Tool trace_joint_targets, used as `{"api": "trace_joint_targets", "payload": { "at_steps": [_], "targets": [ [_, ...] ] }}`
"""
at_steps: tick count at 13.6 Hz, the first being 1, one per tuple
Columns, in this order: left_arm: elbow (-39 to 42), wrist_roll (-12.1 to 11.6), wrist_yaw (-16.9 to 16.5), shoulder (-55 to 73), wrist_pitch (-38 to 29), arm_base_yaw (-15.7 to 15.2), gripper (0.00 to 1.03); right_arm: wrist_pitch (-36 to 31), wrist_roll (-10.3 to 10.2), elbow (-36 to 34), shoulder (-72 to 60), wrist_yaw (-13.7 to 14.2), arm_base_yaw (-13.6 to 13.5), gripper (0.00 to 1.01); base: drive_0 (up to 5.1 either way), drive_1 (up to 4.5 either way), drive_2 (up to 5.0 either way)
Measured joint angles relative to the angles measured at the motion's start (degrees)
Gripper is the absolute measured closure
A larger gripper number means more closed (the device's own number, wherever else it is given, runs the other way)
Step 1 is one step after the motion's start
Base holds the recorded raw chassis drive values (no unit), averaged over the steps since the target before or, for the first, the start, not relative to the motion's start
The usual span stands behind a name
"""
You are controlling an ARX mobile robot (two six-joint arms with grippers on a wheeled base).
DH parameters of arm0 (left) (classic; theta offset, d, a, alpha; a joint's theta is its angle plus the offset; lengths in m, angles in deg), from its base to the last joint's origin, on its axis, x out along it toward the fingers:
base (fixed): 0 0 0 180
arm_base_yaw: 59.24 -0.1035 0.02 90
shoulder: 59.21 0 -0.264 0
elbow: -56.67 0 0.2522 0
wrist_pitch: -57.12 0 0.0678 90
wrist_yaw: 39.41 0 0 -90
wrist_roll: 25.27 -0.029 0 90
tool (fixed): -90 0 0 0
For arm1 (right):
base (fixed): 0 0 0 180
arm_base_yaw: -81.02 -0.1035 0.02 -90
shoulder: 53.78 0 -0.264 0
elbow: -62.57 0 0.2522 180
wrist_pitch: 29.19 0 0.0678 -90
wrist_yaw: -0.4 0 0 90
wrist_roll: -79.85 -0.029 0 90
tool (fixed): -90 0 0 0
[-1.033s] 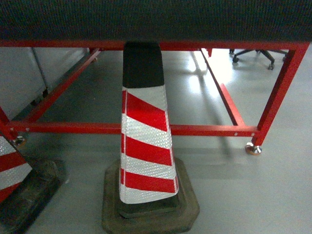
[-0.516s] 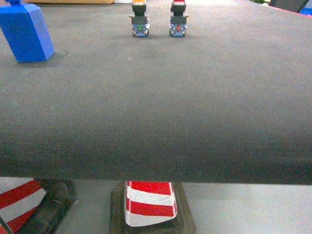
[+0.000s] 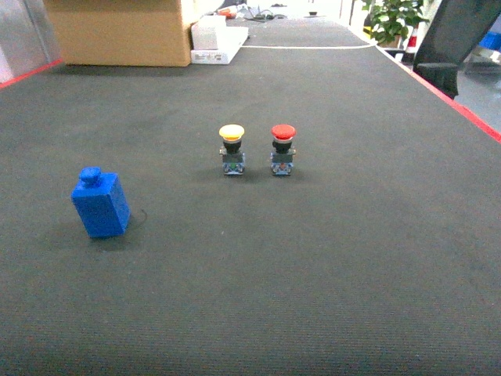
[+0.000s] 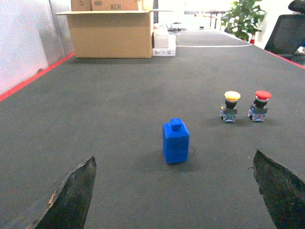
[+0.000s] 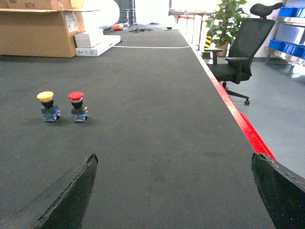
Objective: Pick blue part to blue bin on bottom shelf
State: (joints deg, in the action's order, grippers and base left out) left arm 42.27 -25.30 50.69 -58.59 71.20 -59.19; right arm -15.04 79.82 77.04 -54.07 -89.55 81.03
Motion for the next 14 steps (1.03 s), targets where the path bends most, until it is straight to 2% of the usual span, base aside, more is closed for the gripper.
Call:
{"api": "trace_joint_targets", "payload": {
  "at_steps": [14],
  "targets": [
    [0.02,0.0,-0.09,0.0,-0.09,0.0,0.05,-0.11,0.0,0.0,0.02,-0.04,0.0,0.03,0.0,0.0,0.0]
  ]
}}
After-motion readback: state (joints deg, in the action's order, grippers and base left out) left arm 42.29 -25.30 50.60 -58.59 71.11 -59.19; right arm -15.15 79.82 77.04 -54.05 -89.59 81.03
